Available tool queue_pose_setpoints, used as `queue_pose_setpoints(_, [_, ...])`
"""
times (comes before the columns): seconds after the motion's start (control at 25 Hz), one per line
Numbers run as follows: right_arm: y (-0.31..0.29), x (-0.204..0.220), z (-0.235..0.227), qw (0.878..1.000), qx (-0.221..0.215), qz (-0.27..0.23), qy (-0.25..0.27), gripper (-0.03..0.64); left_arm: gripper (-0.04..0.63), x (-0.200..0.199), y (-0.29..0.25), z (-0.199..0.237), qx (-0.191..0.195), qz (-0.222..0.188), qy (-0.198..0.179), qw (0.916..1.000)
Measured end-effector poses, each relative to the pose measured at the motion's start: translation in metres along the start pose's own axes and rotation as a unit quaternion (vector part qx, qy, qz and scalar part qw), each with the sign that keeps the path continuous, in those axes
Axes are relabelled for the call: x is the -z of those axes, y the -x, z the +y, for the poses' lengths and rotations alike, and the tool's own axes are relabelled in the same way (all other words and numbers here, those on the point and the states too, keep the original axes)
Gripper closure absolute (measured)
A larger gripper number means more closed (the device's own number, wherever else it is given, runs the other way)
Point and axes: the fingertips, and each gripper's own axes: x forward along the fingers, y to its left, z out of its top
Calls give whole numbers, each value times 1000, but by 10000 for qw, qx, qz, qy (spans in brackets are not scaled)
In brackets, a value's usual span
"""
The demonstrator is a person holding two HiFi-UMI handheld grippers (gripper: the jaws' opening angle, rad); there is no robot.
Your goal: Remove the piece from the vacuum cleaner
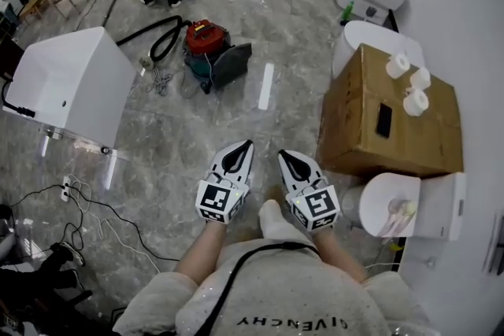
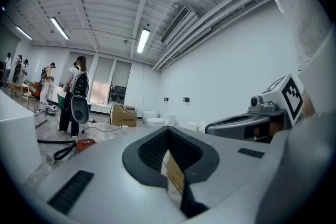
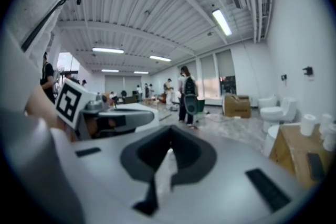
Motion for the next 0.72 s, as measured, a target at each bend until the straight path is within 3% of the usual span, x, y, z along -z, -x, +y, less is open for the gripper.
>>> queue_pose_setpoints(0.24, [-25, -12, -49, 9999, -122, -12, 19, 603, 574, -14, -53, 12, -105, -94, -11, 9999])
queue_pose_setpoints(0.72, [-60, -10, -112, 9993, -374, 34, -23, 603, 574, 0, -117, 33, -372, 47, 40, 9993])
